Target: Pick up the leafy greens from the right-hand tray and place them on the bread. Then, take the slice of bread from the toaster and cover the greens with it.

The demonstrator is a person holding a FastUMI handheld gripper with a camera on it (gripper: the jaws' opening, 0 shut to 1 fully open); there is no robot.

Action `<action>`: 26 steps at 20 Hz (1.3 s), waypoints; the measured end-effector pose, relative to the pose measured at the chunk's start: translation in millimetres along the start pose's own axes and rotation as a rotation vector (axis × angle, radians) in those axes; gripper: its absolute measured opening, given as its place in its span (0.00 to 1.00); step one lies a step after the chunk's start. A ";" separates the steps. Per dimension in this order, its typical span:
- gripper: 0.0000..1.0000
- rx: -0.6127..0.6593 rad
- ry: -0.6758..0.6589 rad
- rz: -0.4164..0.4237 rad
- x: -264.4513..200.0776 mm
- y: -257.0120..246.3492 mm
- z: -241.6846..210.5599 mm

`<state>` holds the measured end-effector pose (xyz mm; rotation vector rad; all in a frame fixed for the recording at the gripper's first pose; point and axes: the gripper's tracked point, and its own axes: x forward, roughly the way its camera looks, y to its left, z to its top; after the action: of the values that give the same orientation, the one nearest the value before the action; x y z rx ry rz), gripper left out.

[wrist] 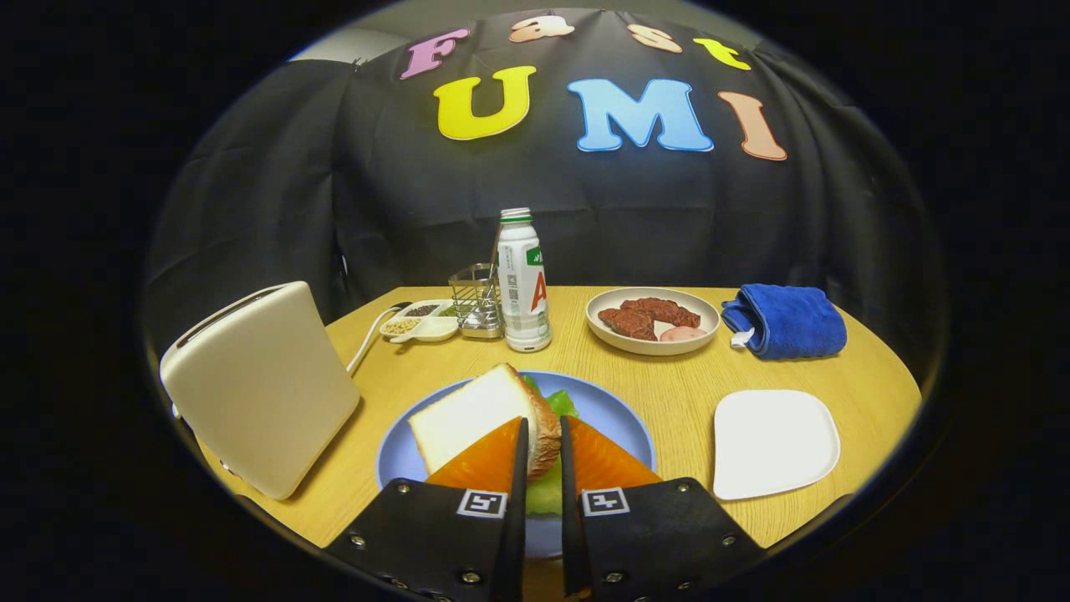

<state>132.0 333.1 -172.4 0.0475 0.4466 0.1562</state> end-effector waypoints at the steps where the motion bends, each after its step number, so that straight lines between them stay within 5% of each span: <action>1: 0.18 0.003 0.004 0.003 0.5 -0.9 -1.5; 11: 0.24 -0.011 -0.017 -0.011 0.5 -11.3 2.1; 16: 0.36 -0.031 -0.101 -0.066 -9.1 -31.0 22.6; 26: 0.36 -0.006 -0.309 -0.057 -90.9 -100.9 67.8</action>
<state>94.6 218.1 -80.6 0.0516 0.1391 0.0915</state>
